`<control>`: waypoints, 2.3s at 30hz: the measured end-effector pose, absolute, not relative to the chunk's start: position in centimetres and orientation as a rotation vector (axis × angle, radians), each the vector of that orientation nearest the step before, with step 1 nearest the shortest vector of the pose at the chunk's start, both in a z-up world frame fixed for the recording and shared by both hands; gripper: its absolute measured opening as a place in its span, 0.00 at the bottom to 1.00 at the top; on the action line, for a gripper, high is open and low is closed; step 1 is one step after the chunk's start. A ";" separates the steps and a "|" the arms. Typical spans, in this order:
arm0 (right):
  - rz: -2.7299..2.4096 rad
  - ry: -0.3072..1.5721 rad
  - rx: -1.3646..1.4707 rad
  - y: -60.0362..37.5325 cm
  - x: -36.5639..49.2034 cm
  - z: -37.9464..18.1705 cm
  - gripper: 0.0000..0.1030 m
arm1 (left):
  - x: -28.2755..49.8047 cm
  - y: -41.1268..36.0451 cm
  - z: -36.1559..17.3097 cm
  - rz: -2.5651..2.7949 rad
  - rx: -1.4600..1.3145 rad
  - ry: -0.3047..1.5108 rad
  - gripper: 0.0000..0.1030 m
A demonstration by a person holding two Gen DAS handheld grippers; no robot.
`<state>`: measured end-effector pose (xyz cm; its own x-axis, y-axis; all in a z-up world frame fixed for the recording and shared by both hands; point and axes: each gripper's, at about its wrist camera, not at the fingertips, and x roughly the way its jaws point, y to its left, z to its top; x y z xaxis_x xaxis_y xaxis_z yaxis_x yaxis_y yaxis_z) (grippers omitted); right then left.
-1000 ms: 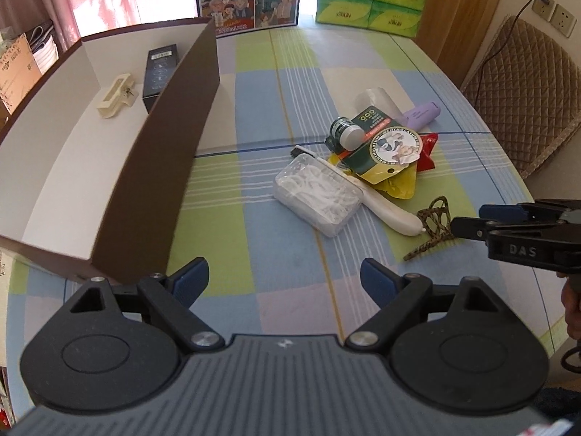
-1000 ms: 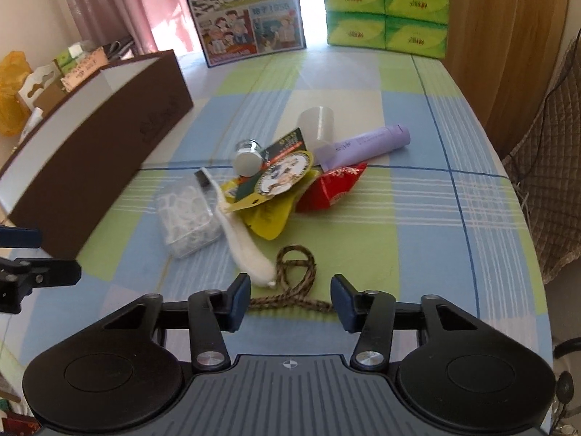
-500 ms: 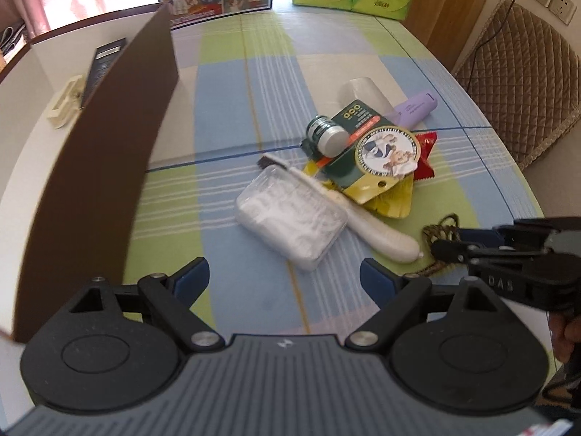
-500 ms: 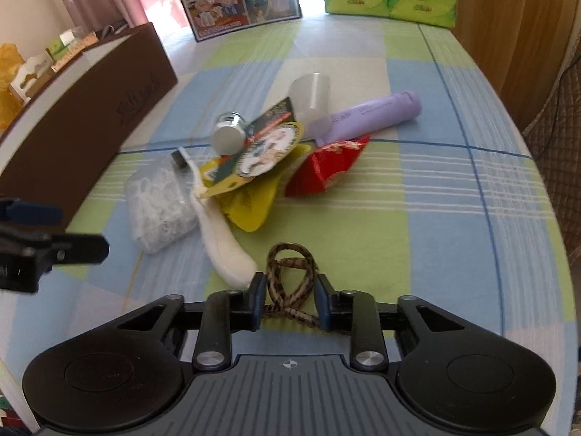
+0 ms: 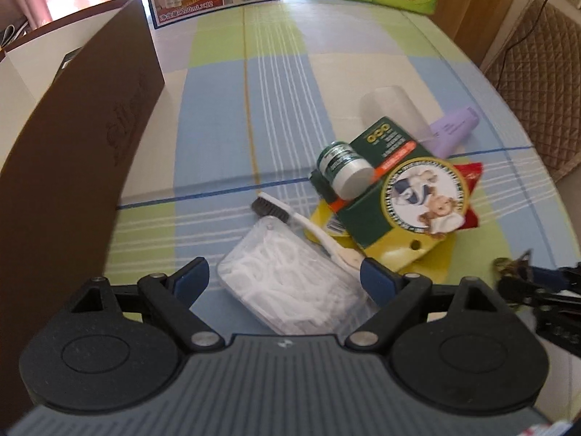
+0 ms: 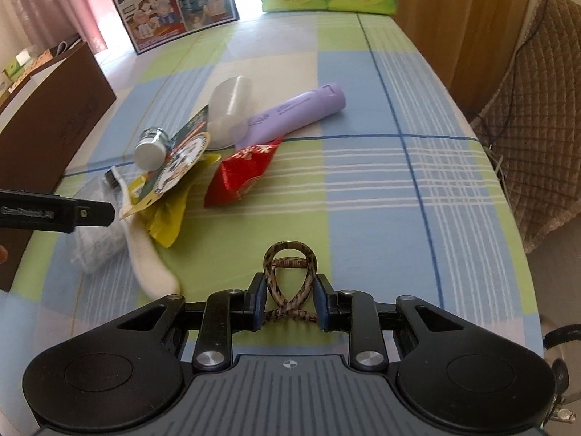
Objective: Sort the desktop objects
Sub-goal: 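Grasp the brown claw clip with the right tool, then grasp the clear floss-pick case with the left tool while the right tool holds the claw clip, then carry the floss case and claw clip over the open box with both tools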
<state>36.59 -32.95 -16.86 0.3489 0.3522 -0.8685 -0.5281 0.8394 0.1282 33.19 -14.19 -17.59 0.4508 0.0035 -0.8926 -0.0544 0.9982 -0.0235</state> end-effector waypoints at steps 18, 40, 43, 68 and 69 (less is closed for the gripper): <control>0.589 1.068 -0.196 -33.0 37.1 -17.1 0.29 | 33.0 -12.3 -18.7 0.020 0.044 1.140 0.68; 0.712 1.035 -0.267 -32.1 32.9 -16.0 0.25 | 24.5 -11.7 -17.7 -0.038 -0.031 1.172 0.51; 0.749 1.023 -0.270 -31.7 31.6 -15.0 0.25 | 23.1 -11.7 -16.7 -0.039 -0.037 1.155 0.51; 1.134 0.831 -0.330 -21.9 20.9 -4.6 0.25 | 15.2 -5.1 -3.7 0.016 -0.104 0.889 0.51; 1.151 0.825 -0.337 -21.2 20.5 -4.5 0.25 | 14.9 -4.4 -3.5 0.027 -0.107 0.885 0.51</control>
<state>20.51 -21.21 -4.46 0.1621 0.6694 -0.7250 -0.9016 0.3991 0.1669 14.94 -4.35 -3.51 0.6336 -0.0206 -0.7734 -0.0677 0.9943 -0.0819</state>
